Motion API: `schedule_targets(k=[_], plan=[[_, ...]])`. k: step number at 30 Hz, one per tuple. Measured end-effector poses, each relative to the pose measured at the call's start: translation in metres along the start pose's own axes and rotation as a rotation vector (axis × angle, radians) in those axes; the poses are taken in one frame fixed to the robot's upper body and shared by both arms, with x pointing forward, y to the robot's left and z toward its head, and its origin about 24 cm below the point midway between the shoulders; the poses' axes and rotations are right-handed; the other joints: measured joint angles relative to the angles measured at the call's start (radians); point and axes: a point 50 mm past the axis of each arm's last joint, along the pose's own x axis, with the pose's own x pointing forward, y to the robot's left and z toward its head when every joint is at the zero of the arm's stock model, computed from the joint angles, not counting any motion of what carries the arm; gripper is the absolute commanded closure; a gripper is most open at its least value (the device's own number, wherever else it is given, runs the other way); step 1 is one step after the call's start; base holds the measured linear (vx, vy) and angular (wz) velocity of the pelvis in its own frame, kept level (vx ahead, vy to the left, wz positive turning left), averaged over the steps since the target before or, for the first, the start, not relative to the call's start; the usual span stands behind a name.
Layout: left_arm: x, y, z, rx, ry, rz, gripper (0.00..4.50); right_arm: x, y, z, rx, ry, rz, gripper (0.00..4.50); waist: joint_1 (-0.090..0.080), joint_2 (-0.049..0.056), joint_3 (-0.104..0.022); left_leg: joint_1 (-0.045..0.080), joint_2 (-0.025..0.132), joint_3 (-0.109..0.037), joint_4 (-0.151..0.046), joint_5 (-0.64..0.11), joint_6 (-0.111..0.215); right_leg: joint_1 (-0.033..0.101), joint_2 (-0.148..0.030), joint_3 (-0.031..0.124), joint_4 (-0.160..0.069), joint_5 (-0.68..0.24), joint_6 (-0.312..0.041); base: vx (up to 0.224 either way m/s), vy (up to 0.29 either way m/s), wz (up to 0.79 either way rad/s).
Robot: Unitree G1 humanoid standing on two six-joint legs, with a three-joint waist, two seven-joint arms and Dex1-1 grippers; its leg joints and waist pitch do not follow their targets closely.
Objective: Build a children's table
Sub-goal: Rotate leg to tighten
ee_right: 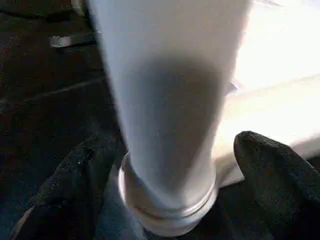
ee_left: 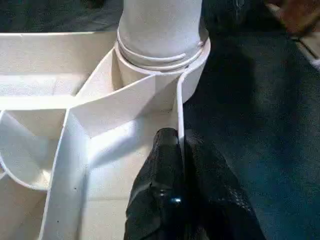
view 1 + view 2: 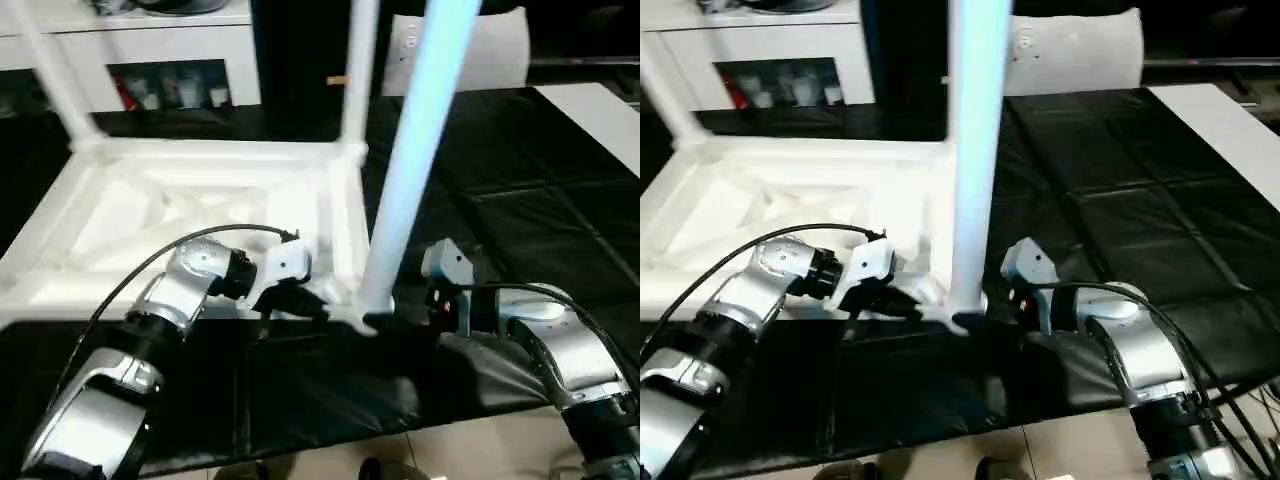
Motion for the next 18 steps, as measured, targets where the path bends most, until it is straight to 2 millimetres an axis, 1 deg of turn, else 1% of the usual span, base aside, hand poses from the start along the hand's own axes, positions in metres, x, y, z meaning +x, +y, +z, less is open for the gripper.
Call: schedule_targets(k=[1, 2, 5, 7, 9, 10, 11, 12, 13, 15, 17, 18], plan=[[0.0, -0.001, 0.0, 0.005, 0.002, -0.02, 4.5, -0.001, 0.0, 0.002, -0.008, 0.004, 0.025, 0.37, 0.003, 0.0, 0.0, 0.0, 0.0, 0.0, 0.001, 0.0, 0.0, 0.001, 0.0, 0.001, 0.0, 0.0, -0.001, 0.0, 0.0, 0.0], [0.0, -0.001, -0.001, 0.01, 0.005, -0.034, 4.5, 0.0, 0.0, 0.003, -0.014, 0.006, 0.046, 0.53, 0.005, -0.001, 0.0, 0.0, 0.0, 0.001, 0.001, 0.0, 0.0, 0.001, 0.0, 0.001, 0.0, 0.001, -0.001, 0.0, 0.0, 0.0], [0.001, -0.002, 0.0, 0.029, 0.011, -0.076, 4.5, 0.0, 0.003, 0.004, -0.005, 0.002, 0.116, 0.53, 0.016, -0.002, 0.0, 0.002, 0.002, 0.006, 0.002, -0.002, -0.005, 0.004, 0.0, 0.004, 0.0, 0.001, -0.001, 0.0, 0.0, 0.0], [0.001, -0.003, 0.001, 0.04, 0.015, -0.106, 4.5, 0.0, 0.005, 0.003, 0.007, 0.0, 0.148, 0.84, 0.025, -0.003, 0.001, 0.003, 0.003, 0.009, 0.003, -0.002, -0.006, 0.004, 0.0, 0.004, 0.0, 0.001, -0.002, 0.0, 0.0, 0.0], [0.002, -0.004, 0.0, 0.049, 0.016, -0.128, 4.5, 0.0, 0.006, 0.003, 0.01, -0.001, 0.169, 0.89, 0.03, -0.004, 0.0, 0.003, 0.006, 0.013, 0.004, -0.002, -0.006, 0.005, 0.0, 0.004, 0.0, 0.001, -0.002, 0.0, 0.0, 0.0], [0.002, -0.005, 0.0, 0.055, 0.017, -0.135, 4.5, 0.0, 0.006, 0.003, 0.01, 0.0, 0.177, 1.0, 0.031, -0.004, 0.0, 0.003, 0.007, 0.015, 0.004, -0.002, -0.007, 0.005, 0.0, 0.004, 0.0, 0.001, -0.002, 0.0, 0.0, 0.0], [0.002, -0.005, 0.0, 0.06, 0.019, -0.142, 4.5, 0.0, 0.007, 0.003, 0.009, 0.001, 0.188, 1.0, 0.032, -0.004, 0.0, 0.003, 0.008, 0.016, 0.004, -0.001, -0.007, 0.005, 0.0, 0.004, 0.0, 0.001, -0.002, 0.0, 0.0, 0.0], [0.003, -0.005, 0.001, 0.065, 0.021, -0.149, 4.5, 0.001, 0.008, 0.003, 0.01, 0.002, 0.202, 1.13, 0.032, -0.005, 0.0, 0.003, 0.008, 0.017, 0.004, -0.001, -0.008, 0.005, 0.0, 0.004, 0.0, 0.001, -0.002, 0.0, 0.0, 0.0], [0.004, -0.006, 0.001, 0.068, 0.021, -0.154, 4.5, 0.002, 0.009, 0.003, 0.011, 0.003, 0.214, 1.13, 0.033, -0.005, 0.0, 0.003, 0.008, 0.017, 0.004, -0.001, -0.008, 0.006, 0.0, 0.004, 0.0, 0.001, -0.002, 0.0, 0.0, 0.0], [0.004, -0.006, 0.001, 0.072, 0.021, -0.161, 4.5, 0.003, 0.01, 0.003, 0.019, -0.003, 0.231, 1.41, 0.034, -0.005, 0.0, 0.003, 0.009, 0.017, 0.004, -0.001, -0.008, 0.006, 0.0, 0.004, 0.0, 0.001, -0.002, 0.0, 0.0, 0.0], [0.005, -0.006, 0.001, 0.077, 0.022, -0.165, 4.5, 0.003, 0.01, 0.003, 0.027, -0.006, 0.242, 1.5, 0.034, -0.005, 0.0, 0.003, 0.009, 0.017, 0.004, -0.001, -0.008, 0.006, 0.0, 0.004, 0.0, 0.001, -0.002, 0.0, 0.0, 0.0], [0.005, -0.006, 0.001, 0.078, 0.02, -0.167, 4.5, 0.004, 0.011, 0.003, 0.028, -0.006, 0.252, 1.69, 0.034, -0.005, 0.0, 0.003, 0.009, 0.017, 0.004, -0.001, -0.008, 0.006, 0.0, 0.004, 0.0, 0.001, -0.002, 0.0, 0.0, 0.0]])
